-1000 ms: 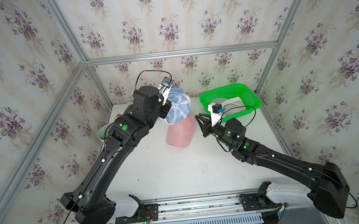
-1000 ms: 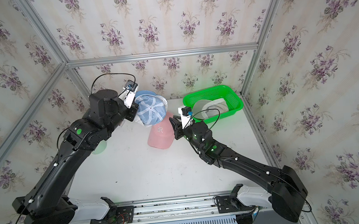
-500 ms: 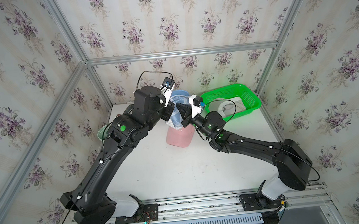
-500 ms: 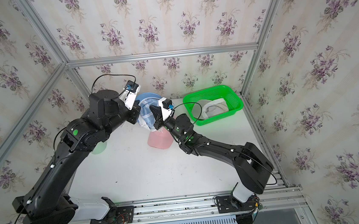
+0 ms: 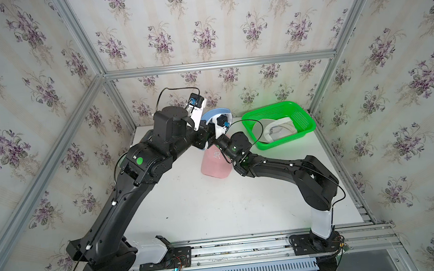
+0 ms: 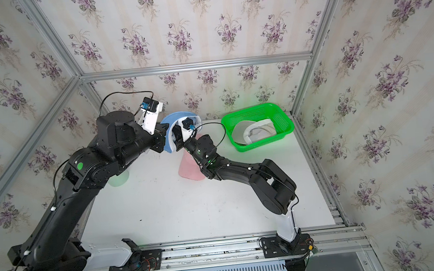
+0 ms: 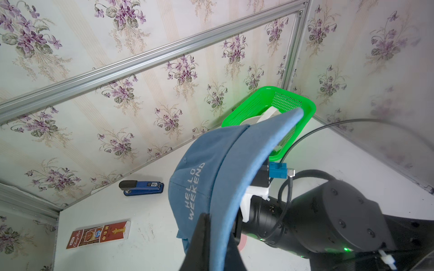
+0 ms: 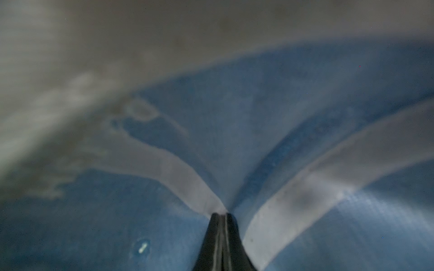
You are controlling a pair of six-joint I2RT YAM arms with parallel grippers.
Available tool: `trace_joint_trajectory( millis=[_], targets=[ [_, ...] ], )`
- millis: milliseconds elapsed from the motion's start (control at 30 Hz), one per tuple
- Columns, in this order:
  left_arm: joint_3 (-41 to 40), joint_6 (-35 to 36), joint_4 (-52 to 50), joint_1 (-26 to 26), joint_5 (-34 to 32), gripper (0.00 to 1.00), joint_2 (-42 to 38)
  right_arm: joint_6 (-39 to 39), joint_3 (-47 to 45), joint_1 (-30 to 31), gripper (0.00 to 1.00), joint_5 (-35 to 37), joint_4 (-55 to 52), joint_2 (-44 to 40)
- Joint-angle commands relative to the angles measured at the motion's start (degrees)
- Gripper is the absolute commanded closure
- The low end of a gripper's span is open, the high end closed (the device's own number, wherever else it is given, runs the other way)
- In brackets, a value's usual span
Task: Turn the baseball cap inside out
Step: Turn over the baseball cap.
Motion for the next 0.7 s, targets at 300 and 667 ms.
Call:
trace_joint_trajectory(
  millis=[300, 667],
  targets=[
    [-2.8, -3.6, 4.0, 3.6, -9.6, 1.0, -3.0, -0.5, -17.9, 0.1, 0.62, -0.1, 5.8, -13.6],
    [-0.9, -6.9, 4.7, 6.0, -5.5, 1.0, -2.2, -1.1, -38.2, 0.1, 0.86, -2.7, 3.6, -28.0]
  ],
)
